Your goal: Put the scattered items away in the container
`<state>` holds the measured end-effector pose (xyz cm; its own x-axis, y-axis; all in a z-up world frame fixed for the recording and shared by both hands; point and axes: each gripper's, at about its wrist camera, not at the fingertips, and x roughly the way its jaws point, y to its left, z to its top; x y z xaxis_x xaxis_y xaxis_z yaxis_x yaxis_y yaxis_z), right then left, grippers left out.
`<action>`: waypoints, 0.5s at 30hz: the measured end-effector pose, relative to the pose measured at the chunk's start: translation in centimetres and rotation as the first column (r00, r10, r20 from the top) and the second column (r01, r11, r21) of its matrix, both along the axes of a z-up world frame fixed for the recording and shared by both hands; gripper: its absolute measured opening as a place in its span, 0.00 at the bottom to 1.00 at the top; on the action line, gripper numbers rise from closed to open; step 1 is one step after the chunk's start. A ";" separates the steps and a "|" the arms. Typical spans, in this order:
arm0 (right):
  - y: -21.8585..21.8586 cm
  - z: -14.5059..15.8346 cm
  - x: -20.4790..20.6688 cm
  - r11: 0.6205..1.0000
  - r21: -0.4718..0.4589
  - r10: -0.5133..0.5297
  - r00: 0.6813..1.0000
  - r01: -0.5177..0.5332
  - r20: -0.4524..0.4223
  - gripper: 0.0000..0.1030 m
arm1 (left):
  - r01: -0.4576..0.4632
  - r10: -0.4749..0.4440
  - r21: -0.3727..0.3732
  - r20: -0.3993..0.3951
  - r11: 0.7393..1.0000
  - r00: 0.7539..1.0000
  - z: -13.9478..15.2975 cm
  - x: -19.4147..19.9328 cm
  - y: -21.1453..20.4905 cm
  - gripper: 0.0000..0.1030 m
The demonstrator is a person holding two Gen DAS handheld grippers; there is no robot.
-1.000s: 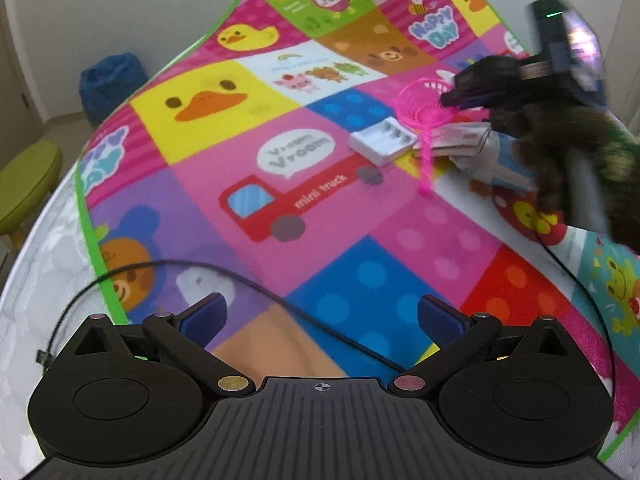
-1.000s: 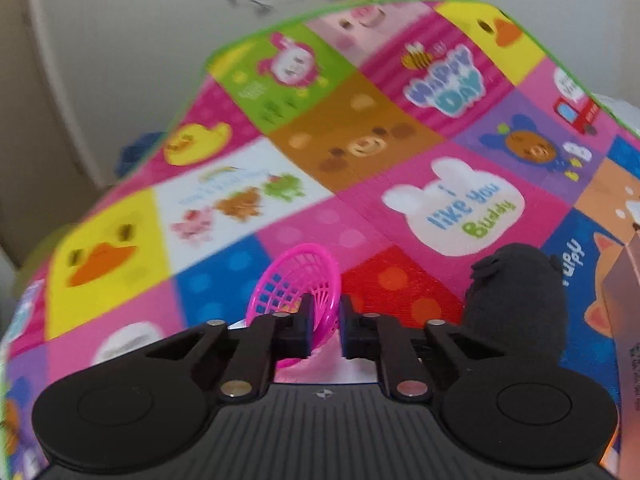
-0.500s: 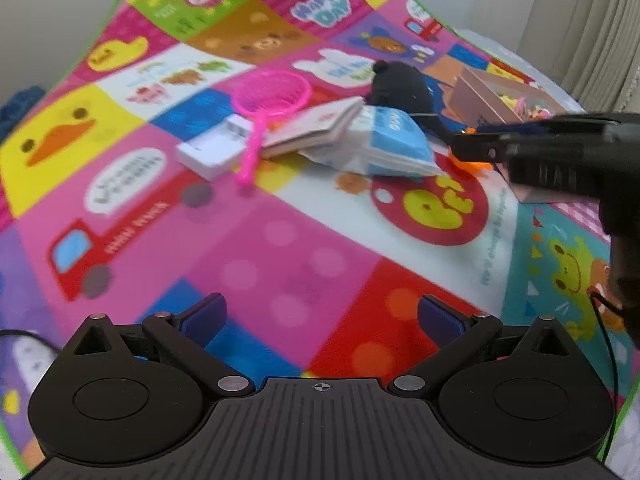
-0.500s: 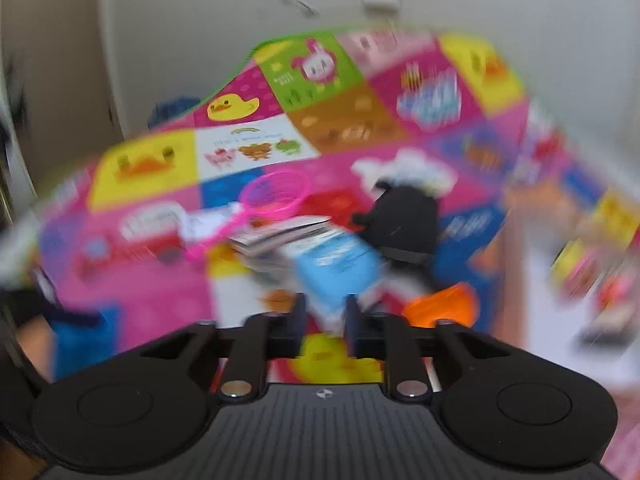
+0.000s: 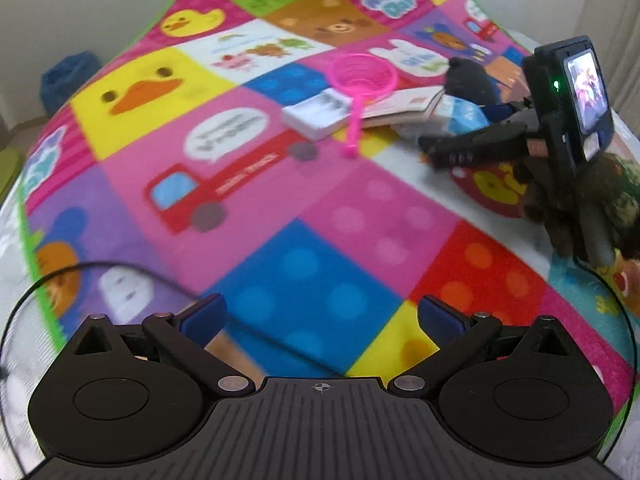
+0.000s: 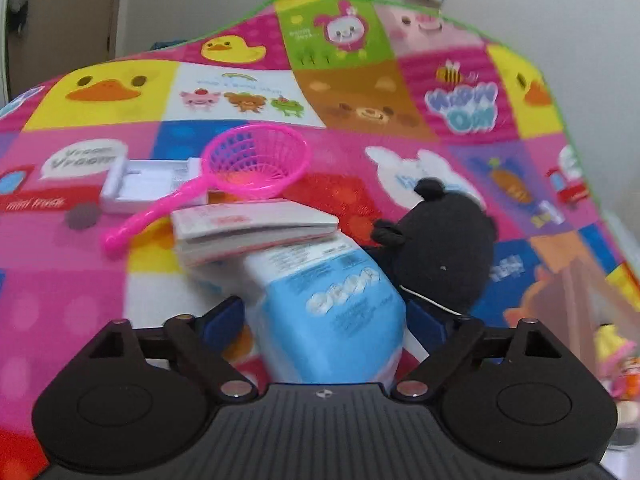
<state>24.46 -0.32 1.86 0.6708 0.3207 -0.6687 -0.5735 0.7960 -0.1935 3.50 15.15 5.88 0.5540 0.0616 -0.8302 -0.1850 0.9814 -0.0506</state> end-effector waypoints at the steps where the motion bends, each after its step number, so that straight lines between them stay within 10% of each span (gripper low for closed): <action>1: -0.2 0.1 0.1 1.000 0.028 -0.006 1.000 0.007 -0.011 0.73 | -0.002 0.002 0.001 -0.001 1.000 1.000 0.0 -0.3 0.1 1.00; 2: -0.5 0.2 0.0 0.999 0.049 -0.009 1.000 0.010 -0.028 0.54 | -0.002 0.002 0.005 -0.003 1.000 1.000 0.0 -0.5 0.2 1.00; 5: -1.5 1.2 -2.7 0.994 0.110 0.031 0.998 -0.025 -0.053 0.50 | 0.000 0.000 0.011 -0.001 1.000 1.000 -0.1 -0.5 0.0 1.00; 15: -7.8 5.2 -13.2 0.959 0.196 0.225 0.971 -0.205 -0.085 0.72 | 0.045 -0.045 -0.088 0.009 0.995 0.999 -2.0 4.6 -3.0 1.00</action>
